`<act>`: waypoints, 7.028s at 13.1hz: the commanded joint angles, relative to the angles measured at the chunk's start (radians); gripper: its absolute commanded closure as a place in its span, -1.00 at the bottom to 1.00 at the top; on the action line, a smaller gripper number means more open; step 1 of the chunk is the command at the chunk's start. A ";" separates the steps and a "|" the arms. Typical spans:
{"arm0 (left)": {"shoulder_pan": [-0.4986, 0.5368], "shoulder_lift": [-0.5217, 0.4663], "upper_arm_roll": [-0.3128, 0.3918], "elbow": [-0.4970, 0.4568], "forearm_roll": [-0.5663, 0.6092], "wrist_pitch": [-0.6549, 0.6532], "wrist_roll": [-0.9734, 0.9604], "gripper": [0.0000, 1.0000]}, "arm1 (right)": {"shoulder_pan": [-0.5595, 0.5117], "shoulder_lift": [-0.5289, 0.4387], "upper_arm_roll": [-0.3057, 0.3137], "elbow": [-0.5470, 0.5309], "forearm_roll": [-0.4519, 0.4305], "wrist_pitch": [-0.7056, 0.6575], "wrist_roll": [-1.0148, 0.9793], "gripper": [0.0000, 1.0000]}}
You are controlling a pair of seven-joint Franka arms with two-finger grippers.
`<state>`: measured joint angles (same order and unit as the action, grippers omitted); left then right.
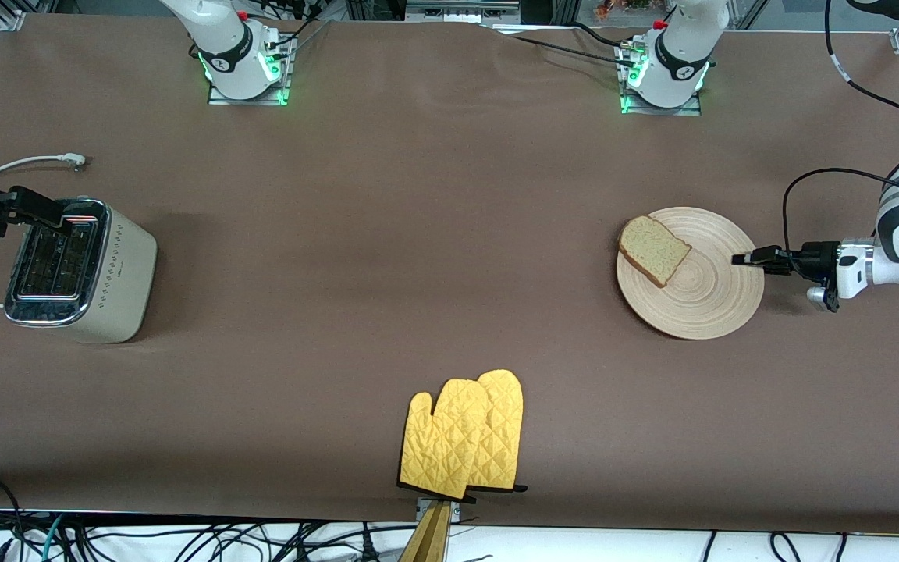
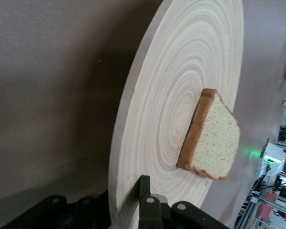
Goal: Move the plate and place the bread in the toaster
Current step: 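Grip the plate rim with the left gripper and slide it toward the toaster, then release the plate and raise the left gripper while the right gripper moves, then lower the right gripper onto the bread slice and grasp it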
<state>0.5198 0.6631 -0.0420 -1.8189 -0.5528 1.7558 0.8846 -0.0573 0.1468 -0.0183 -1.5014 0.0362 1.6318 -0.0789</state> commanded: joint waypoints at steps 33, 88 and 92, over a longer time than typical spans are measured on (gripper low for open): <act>-0.891 0.073 -0.006 -0.011 -0.883 0.234 -0.245 1.00 | -0.012 0.000 0.004 0.010 0.017 -0.010 -0.004 -1.00; -0.486 -0.609 -0.030 0.283 0.494 -0.308 -0.997 -1.00 | 0.606 0.358 0.015 -0.372 0.275 0.526 1.017 -1.00; -0.483 -0.591 -0.029 0.326 0.507 -0.308 -0.900 -1.00 | 0.645 0.399 0.015 -0.372 0.275 0.602 1.064 -1.00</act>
<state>0.0244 0.0665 -0.0684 -1.5160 -0.0412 1.4556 -0.0522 0.5732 0.5437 0.0043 -1.8610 0.2969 2.2076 0.9708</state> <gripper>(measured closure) 0.000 0.000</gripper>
